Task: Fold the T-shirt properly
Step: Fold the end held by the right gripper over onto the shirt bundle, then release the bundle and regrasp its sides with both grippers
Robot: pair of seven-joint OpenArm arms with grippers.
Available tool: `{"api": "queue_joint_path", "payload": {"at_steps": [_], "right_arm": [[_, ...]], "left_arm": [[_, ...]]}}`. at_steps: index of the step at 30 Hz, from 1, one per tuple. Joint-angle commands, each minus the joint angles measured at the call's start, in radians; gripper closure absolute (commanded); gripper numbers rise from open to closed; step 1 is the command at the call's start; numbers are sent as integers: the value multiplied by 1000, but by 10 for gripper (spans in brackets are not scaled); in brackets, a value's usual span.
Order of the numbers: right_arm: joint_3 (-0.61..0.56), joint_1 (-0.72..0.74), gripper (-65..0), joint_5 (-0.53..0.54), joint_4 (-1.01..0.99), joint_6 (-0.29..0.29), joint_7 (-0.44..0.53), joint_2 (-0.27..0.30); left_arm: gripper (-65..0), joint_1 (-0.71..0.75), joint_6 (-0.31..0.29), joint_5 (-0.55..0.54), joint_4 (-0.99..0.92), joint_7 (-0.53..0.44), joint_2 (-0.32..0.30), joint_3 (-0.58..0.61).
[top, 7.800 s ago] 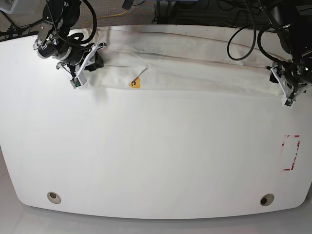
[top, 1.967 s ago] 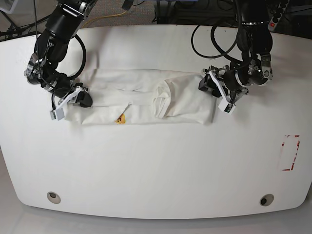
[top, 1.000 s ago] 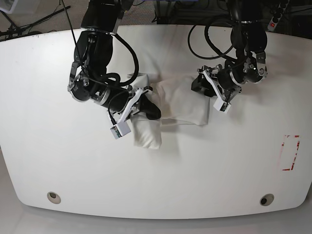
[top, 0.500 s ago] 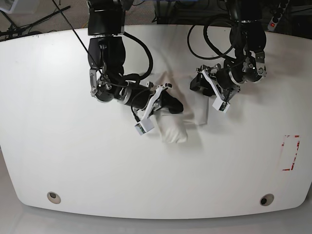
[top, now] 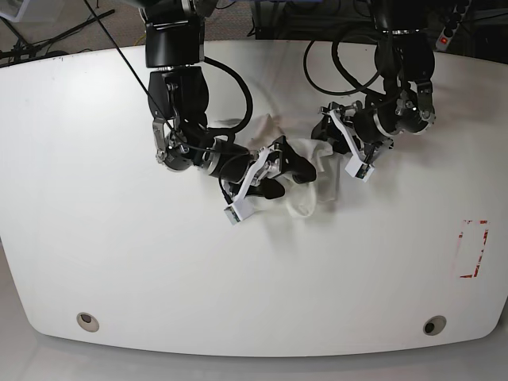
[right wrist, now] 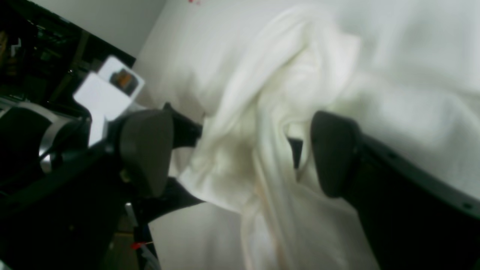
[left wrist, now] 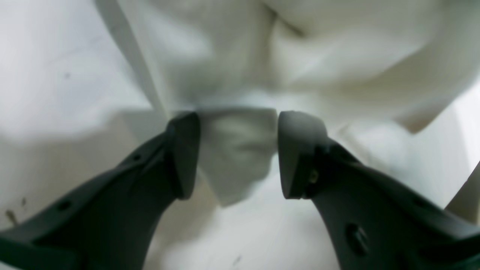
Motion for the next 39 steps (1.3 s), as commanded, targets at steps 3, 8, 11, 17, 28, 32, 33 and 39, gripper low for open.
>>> {"api": "queue_joint_path", "payload": {"at_steps": [3,8,11,17,28,32,33,39], "right_arm": [[5,-19,-553,31,166,7,-23,13],[4,-72,-553,28,308,7,-24,82],[5,-88,-553,22,311,7,-24,116],[1,-108,-553,22,231,7,-23,157],[-254,-135,-553,17,223,7,5,95],[-338,-120,-553,-49,223,7,31,25],[-349,-112,-553,-75,223,7,31,13],[-323,-102,-553,-105,246,7,34,18]], "left_arm": [[-306,30,-32,-98,130,-17,-51,-25],[-306,91,-35,-142,213,-17,-71,-140],[-306,122,-35,-148,224,-17,-117,-194],[-306,176,-35,-185,224,-18,-197,-248],[-306,202,-35,-191,224,-18,-209,-352],[-306,202,-35,-187,240,-18,-211,-354],[-306,202,-35,-184,253,-18,-211,-351],[-307,199,-35,-181,329,-18,-248,-298]]}}
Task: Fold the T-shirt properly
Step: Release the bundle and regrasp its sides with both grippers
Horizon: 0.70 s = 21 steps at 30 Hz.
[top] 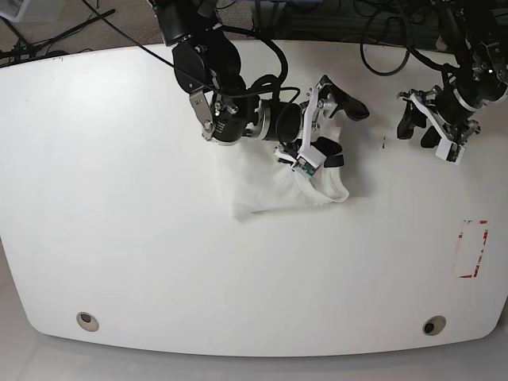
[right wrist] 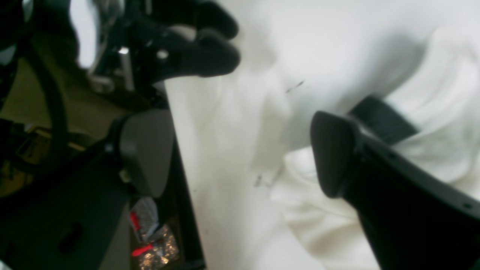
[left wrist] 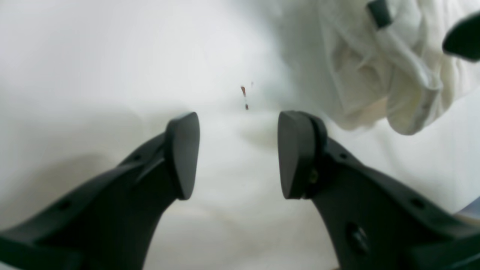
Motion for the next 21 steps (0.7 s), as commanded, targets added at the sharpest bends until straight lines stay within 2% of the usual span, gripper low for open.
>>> {"api": "queue_joint_path", "payload": {"at_steps": [1,6,10,12,17,19,21], "right_arm": [[50,16,-553,6,51,5,20,13],[237,24,-553,3,98,6,20,67],[358,90,-542,-1,51,6,20,98],[369,134,-488,1,-4,6,21,122],[369,249,-257,-1,-167,6,23,158],[366,280,-214,-4,-222,5,26,164],[364,318,-209,-39,-307,5,55,162]], "left_arm": [[-307,-10,-2,-24,53,-24,-43,49],[-307,-51,-2,-24,80,-24,-52,202],[-307,-94,-2,-21,80,-27,-49,328],[-307,-106,-2,-21,80,-27,-46,380],[-307,-135,-2,-18,76,-24,23,432],[-307,-140,-2,-18,73,-24,39,434],[-307,-140,0,4,62,-22,57,434]]}}
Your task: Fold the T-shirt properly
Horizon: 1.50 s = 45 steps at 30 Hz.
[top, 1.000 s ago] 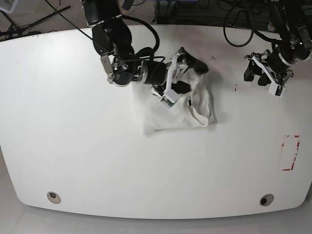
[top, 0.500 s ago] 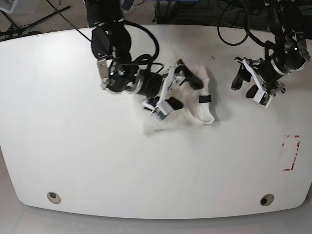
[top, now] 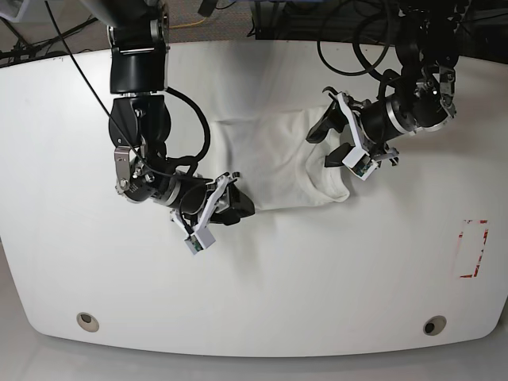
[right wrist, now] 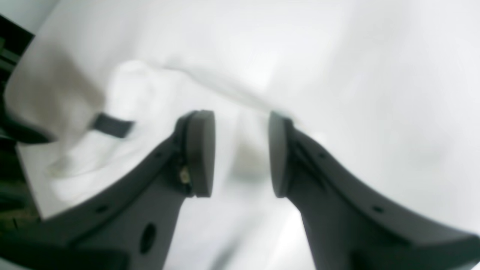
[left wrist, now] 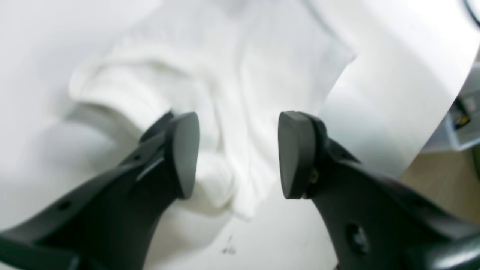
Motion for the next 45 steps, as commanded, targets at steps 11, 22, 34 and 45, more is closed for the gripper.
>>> {"api": "queue_joint_path", "payload": {"at_steps": [11,22,34,45], "right_arm": [[-1,97,-209,-336,-300,15,254,-29],[4,-15,-205,-325,-170,82,239,59],[6,-150,-206,-337,294,82,33,80],[1,-69,-205,-337,25,84,188,157]], "left_arm": [[-310,-13,-1,113,-137,-23,-12,32],[-308,-173,-1,115,-381,-24,-101,35],[-310,-259,-1,108,-198,-3,-170,23],[-310,-53,-1,108,-26,45,-32,29]]}}
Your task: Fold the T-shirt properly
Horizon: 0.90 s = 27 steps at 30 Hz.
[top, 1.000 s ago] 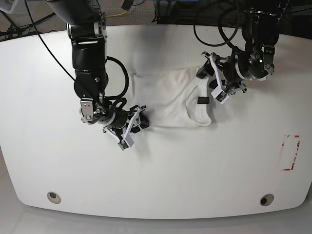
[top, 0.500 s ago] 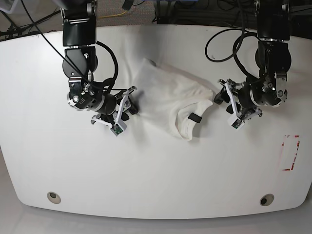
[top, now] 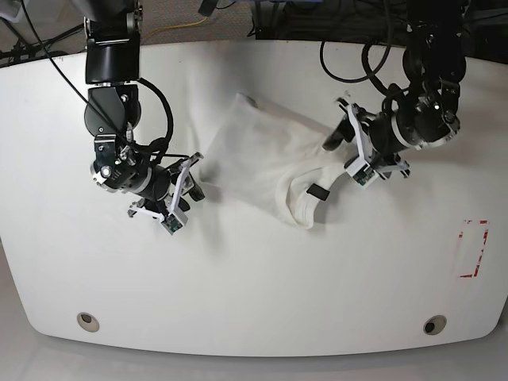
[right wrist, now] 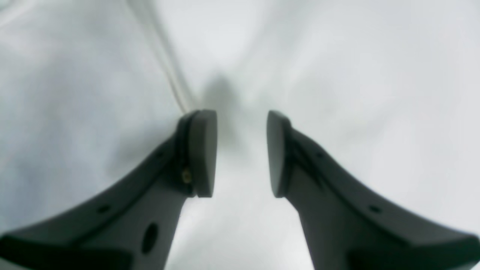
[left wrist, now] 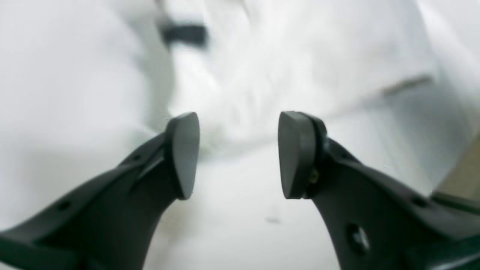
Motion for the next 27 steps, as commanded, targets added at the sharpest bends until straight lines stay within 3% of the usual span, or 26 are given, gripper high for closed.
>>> {"api": "queue_joint_path", "payload": {"at_steps": [1,6,9,16,20,27], "right_arm": [[3,21,-205,11,-65,6,69,13],[3,17,-205,11,-136,10,118,8],[3,3,-203,11,-133,42,113,4],[3,-121,-203,13,-7,42,110,2],[3,-198,-203,16,70,42,110,-8],[-14,-315,-203,11,180,42,95,-94]], "left_arm": [[-310,24,2,-1,11,-14,43,-7],[-310,59,2,-1,-13,-15,87,-7],[-310,53,2,-1,-99,-18,87,-7],[-310,-99,2,-4,-352,-78,77,-12],[-310,-171,2,-4,-420,-97,29,-12],[-311,-300,2,-4,-492,-98,-42,-13]]}}
